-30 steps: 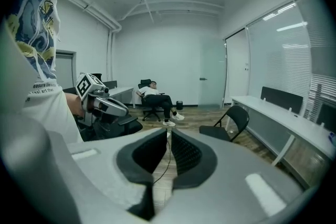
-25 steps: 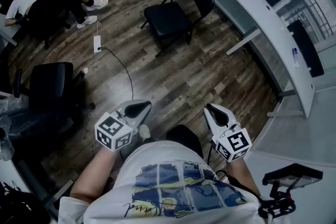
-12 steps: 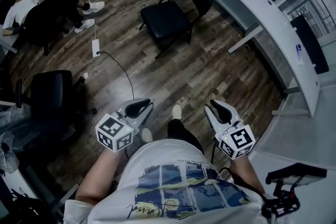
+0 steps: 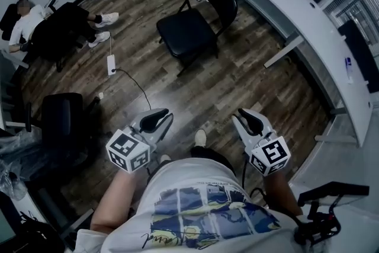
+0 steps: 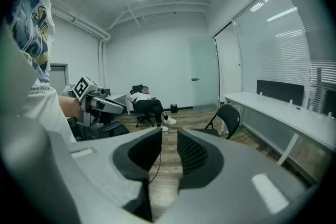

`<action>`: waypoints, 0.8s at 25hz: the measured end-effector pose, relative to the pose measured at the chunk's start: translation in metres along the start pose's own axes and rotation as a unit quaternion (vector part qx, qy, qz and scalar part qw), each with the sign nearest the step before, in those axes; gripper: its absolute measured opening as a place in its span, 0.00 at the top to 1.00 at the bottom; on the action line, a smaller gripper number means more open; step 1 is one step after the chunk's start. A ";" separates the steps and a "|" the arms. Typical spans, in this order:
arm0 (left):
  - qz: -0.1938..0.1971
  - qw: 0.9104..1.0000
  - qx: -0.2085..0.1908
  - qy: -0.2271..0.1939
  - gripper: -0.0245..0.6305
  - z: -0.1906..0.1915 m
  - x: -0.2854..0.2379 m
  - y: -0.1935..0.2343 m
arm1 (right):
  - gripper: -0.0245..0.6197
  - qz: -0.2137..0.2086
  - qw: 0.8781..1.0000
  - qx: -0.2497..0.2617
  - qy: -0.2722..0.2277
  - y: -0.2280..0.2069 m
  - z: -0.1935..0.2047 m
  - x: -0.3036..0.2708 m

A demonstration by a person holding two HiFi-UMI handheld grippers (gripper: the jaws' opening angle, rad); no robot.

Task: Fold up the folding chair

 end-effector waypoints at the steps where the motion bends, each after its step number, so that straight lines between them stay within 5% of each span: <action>1: -0.003 1.000 -0.002 0.001 0.86 -0.004 -0.006 -0.001 | 0.84 -0.001 1.000 -0.001 0.001 -0.007 0.000 0.000; 8: -0.035 0.999 0.003 0.005 0.85 -0.029 -0.079 -0.008 | 0.84 -0.018 1.000 -0.006 0.001 -0.098 0.009 0.002; 20: -0.050 0.999 0.007 0.020 0.83 -0.044 -0.119 0.000 | 0.80 -0.009 0.999 -0.035 -0.002 -0.150 0.022 -0.001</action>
Point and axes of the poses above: the fingertips, and each gripper's own axes: x backward along the fingers, y to its left, z out of its underside, the point moved 1 cm from there along x, backward along the fingers, and after that the axes turned 3 degrees about y, right-handed, at the moved point
